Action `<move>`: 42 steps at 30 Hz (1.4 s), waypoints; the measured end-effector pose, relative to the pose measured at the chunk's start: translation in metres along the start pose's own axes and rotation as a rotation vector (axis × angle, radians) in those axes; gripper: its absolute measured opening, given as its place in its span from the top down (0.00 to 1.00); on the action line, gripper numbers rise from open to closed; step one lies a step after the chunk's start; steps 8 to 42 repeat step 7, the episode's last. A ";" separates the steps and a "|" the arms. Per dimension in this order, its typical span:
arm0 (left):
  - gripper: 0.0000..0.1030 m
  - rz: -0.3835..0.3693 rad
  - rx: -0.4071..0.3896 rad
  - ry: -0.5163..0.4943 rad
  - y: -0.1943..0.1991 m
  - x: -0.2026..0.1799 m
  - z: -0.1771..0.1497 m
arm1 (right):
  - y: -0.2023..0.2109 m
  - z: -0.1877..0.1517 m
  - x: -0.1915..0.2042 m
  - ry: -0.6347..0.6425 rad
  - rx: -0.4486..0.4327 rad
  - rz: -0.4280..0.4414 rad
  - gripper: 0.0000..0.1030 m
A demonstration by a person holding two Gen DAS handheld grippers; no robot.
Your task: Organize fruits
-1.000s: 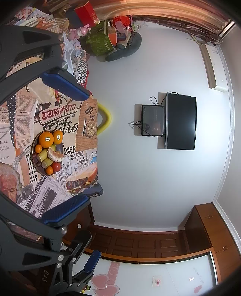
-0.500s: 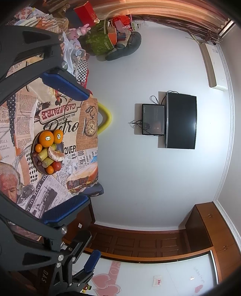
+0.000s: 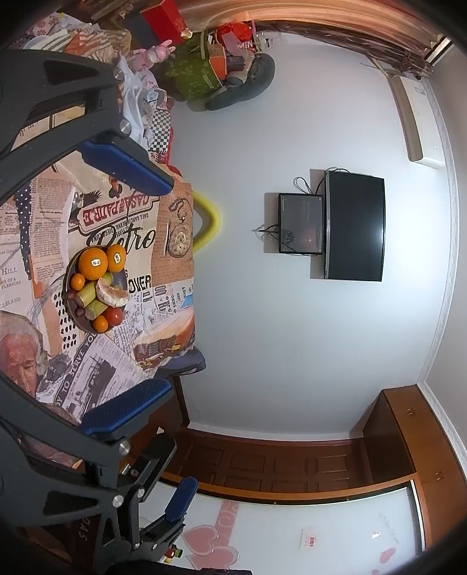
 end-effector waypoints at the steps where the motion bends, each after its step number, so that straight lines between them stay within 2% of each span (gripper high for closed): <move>1: 0.00 0.000 -0.001 -0.001 0.000 0.000 0.000 | 0.000 0.000 0.000 -0.001 0.001 0.001 0.00; 42: 0.00 0.006 0.008 0.011 -0.004 0.001 -0.001 | -0.001 -0.001 -0.003 -0.008 0.001 0.001 0.00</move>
Point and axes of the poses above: each gripper's, at about its wrist camera, not at the fingertips, and y roughly against the way its jaws point, x to its left, z to its top, the point moved 9 cm from there along -y, roughly the way its jaws point, and after that the axes turned 14 degrees about z, right-handed, at the moved point
